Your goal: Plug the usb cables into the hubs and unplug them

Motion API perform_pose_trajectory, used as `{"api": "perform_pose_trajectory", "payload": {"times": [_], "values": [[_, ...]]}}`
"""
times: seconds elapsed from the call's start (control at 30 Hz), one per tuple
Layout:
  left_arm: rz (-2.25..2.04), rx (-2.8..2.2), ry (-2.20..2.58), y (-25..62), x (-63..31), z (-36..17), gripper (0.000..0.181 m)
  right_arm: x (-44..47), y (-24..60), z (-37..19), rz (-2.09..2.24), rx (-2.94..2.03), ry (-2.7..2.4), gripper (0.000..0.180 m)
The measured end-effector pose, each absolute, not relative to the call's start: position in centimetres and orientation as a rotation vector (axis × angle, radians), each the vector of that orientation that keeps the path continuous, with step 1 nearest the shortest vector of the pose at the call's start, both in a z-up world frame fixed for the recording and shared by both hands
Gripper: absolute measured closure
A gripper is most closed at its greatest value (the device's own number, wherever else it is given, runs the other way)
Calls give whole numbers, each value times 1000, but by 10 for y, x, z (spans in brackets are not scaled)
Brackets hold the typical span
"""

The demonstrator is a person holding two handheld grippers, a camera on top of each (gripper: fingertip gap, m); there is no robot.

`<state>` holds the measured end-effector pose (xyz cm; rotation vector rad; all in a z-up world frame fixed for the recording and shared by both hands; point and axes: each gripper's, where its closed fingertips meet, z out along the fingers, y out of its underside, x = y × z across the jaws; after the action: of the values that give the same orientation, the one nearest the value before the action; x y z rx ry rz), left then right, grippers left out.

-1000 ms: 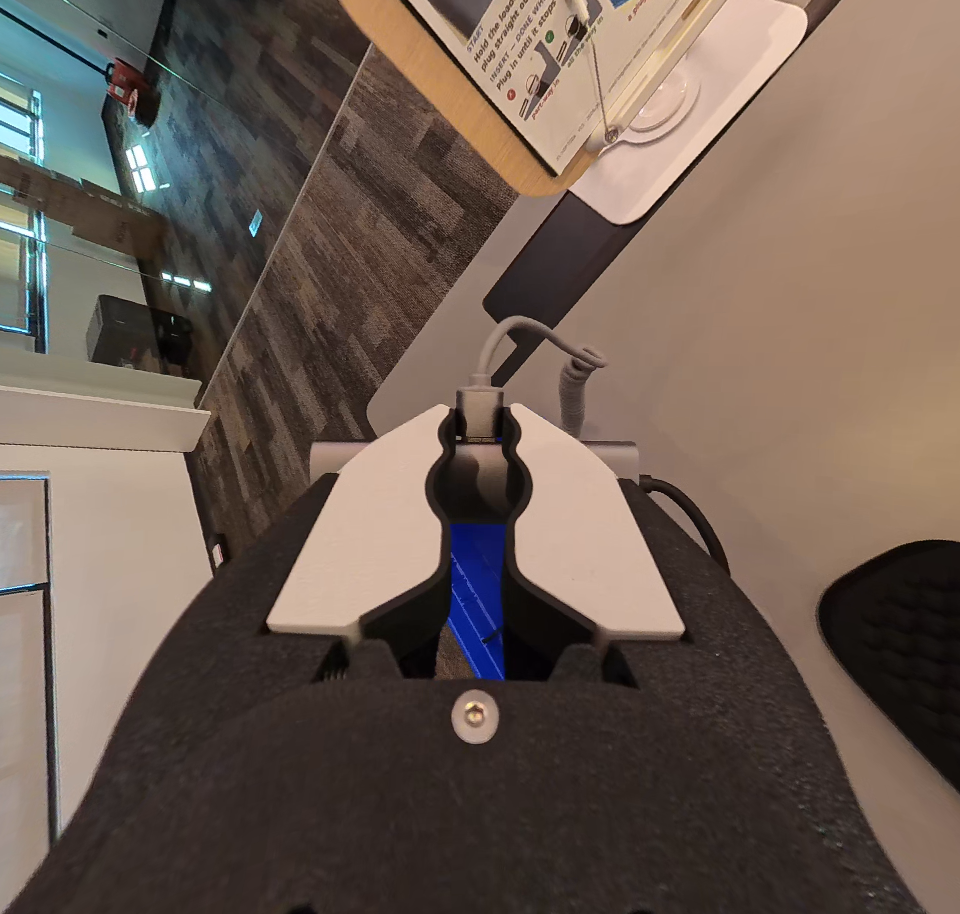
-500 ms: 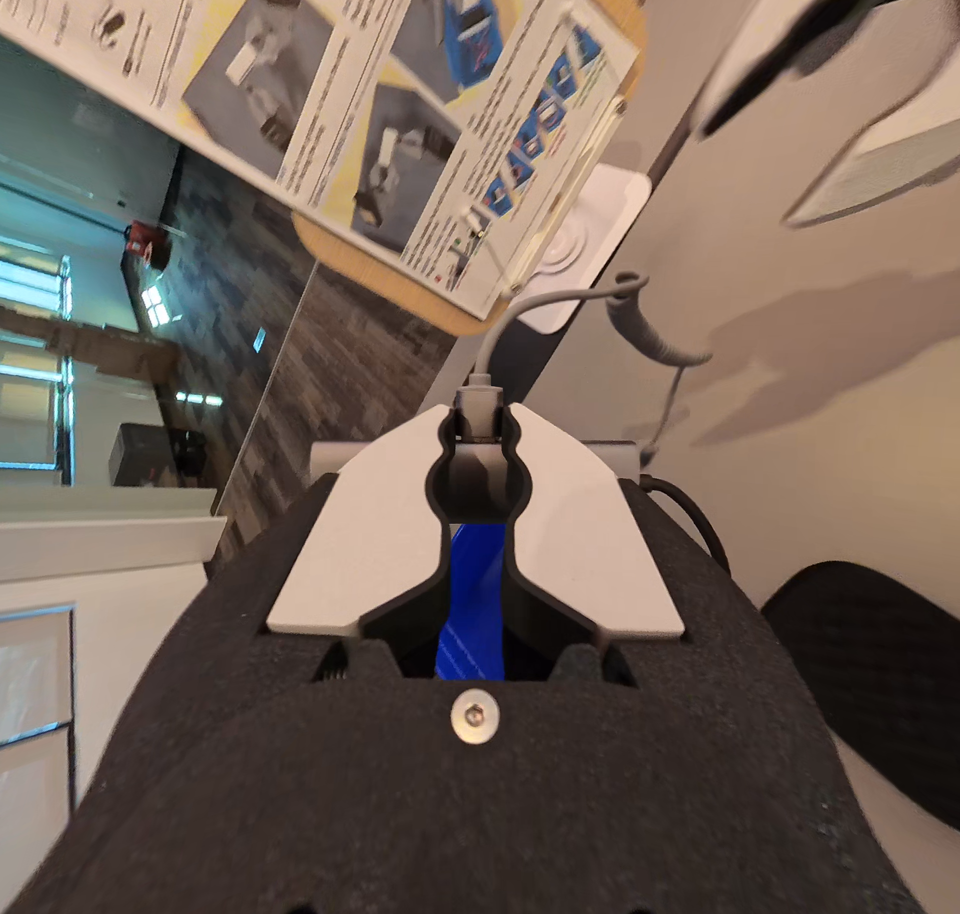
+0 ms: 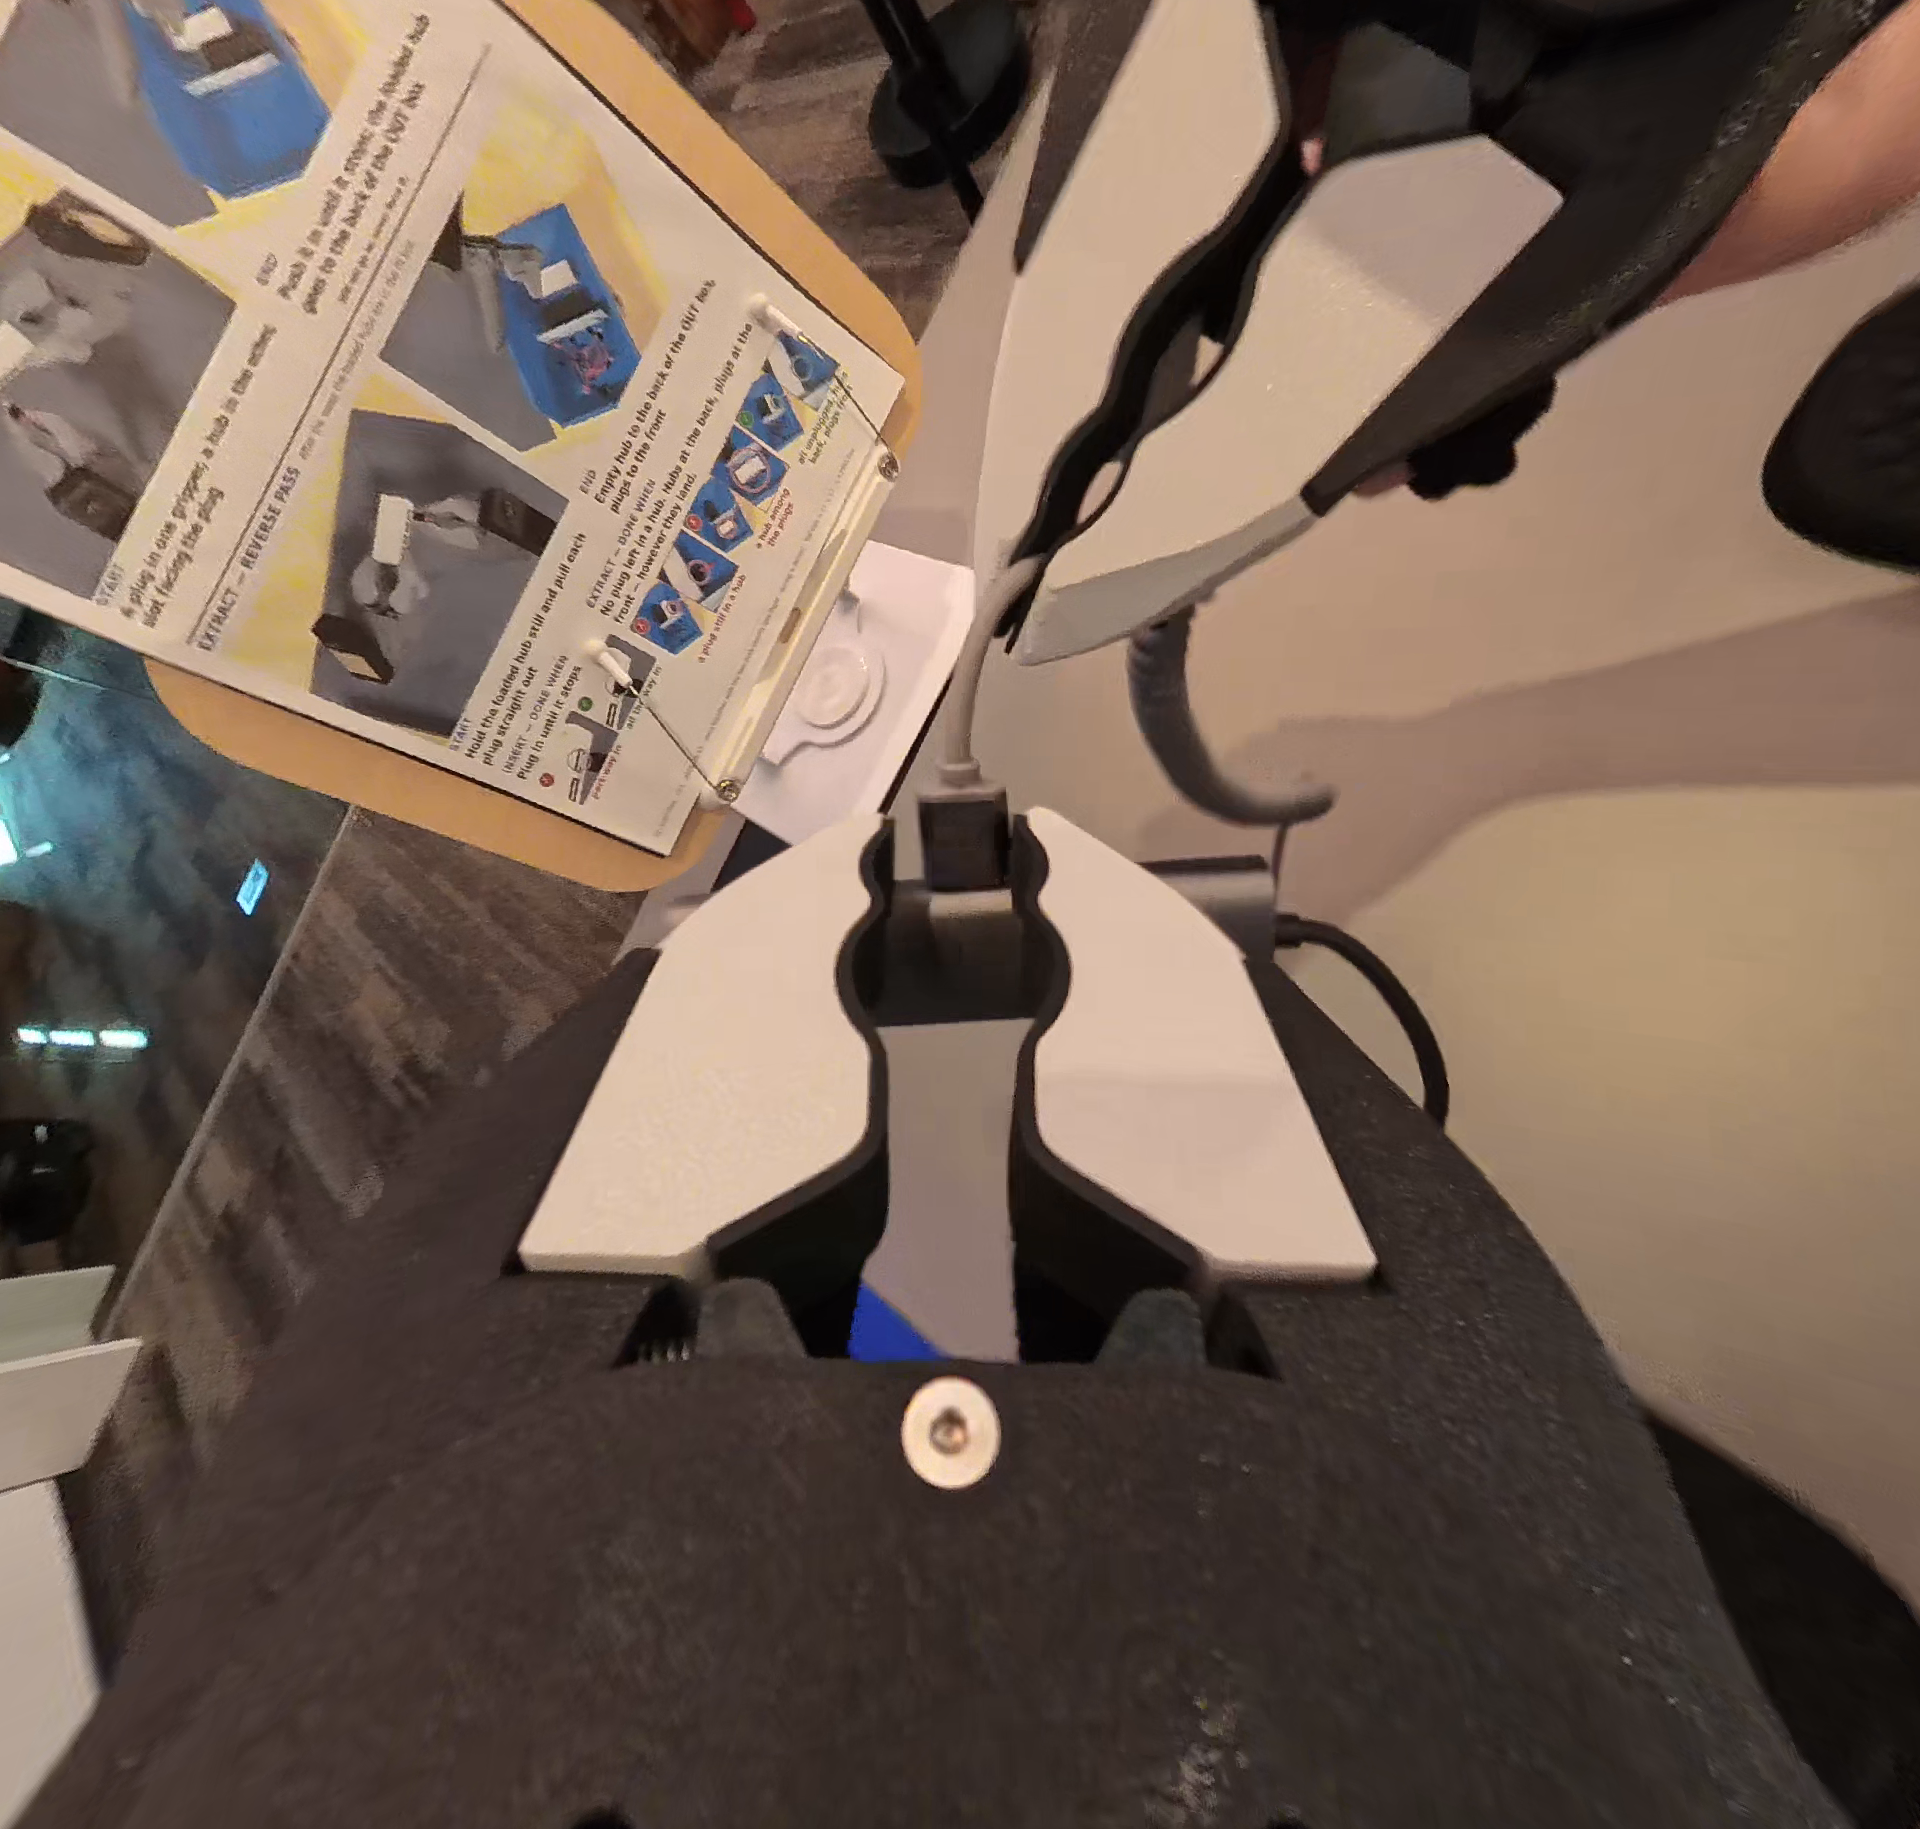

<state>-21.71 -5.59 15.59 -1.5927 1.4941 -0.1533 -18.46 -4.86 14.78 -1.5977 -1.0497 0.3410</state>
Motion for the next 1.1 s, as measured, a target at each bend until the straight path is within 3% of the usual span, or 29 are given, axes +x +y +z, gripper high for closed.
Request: {"api": "perform_pose_trajectory", "payload": {"times": [0.3,0.53,0.77,1.1], "values": [[-648,-1725,1008,-51,-230,127,130,-175,-31,111,59,-1710,-1090,177],[-1036,-1752,461,-63,-242,58,136,-183,-26,114,27,-1720,-1109,177],[-1192,-1656,154,-57,-234,71,129,-197,-30,117,-12,-1692,-1138,177],[-1305,-1685,-5,-47,-218,68,104,-203,-34,130,-69,-1631,-1137,177]]}}
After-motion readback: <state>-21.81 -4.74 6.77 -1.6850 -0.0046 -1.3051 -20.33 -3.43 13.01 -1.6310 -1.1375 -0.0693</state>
